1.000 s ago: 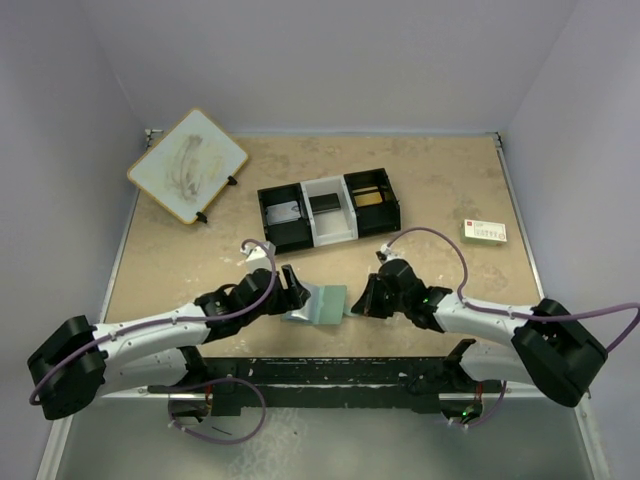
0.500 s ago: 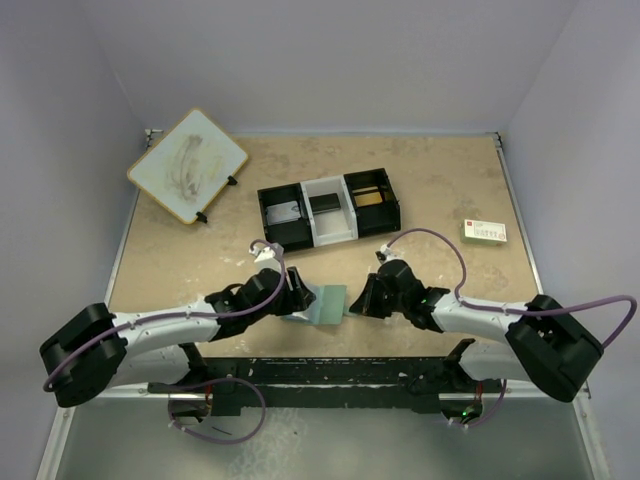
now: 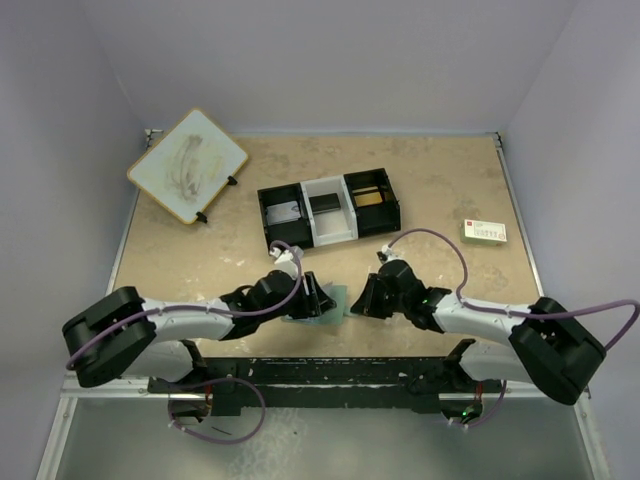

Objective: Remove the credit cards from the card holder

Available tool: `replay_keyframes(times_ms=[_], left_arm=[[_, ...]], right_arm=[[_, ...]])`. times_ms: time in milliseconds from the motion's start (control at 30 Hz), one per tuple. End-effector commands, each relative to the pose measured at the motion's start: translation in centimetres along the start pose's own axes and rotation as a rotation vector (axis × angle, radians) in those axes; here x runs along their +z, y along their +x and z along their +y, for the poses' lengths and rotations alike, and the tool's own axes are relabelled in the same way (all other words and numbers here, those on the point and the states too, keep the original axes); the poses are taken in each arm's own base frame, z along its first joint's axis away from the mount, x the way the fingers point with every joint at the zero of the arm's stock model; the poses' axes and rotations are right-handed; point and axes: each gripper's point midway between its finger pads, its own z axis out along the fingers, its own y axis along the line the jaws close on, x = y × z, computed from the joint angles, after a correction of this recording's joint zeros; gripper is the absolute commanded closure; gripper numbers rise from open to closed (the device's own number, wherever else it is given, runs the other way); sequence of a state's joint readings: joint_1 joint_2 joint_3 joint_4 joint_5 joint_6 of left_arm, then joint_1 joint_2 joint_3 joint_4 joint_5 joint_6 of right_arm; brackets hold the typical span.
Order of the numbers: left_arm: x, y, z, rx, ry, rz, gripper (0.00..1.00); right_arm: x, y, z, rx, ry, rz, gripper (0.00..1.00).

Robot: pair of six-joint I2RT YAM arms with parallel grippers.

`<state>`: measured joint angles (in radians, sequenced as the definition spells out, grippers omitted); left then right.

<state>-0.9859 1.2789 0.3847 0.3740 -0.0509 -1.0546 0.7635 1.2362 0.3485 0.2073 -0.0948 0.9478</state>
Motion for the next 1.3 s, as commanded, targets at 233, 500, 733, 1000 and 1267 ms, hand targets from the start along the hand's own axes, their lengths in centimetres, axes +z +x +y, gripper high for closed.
replay_keyframes(times_ms=[233, 500, 733, 1000, 1267], left_arm=[[1.5, 2.2, -1.0, 0.060, 0.005, 0.040, 0.50], [1.5, 2.7, -1.0, 0.096, -0.021, 0.052, 0.53], [1.5, 2.7, -1.0, 0.115, -0.037, 0.056, 0.54], [-0.9, 0.0, -2.1, 0.156, -0.082, -0.074, 0.55], [-4.4, -3.3, 3.1, 0.158, -0.352, -0.241, 0.49]], right_arm=[[-5.2, -5.9, 4.0, -0.021, -0.037, -0.222, 0.49], [-5.2, -6.9, 10.0, -0.096, -0.299, -0.216, 0.73], [-1.2, -4.1, 10.0, -0.149, -0.293, -0.046, 0.85], [1.5, -0.6, 2.8, -0.086, -0.058, 0.044, 0.92], [2.1, -0.6, 1.6, -0.073, -0.022, 0.012, 0.92]])
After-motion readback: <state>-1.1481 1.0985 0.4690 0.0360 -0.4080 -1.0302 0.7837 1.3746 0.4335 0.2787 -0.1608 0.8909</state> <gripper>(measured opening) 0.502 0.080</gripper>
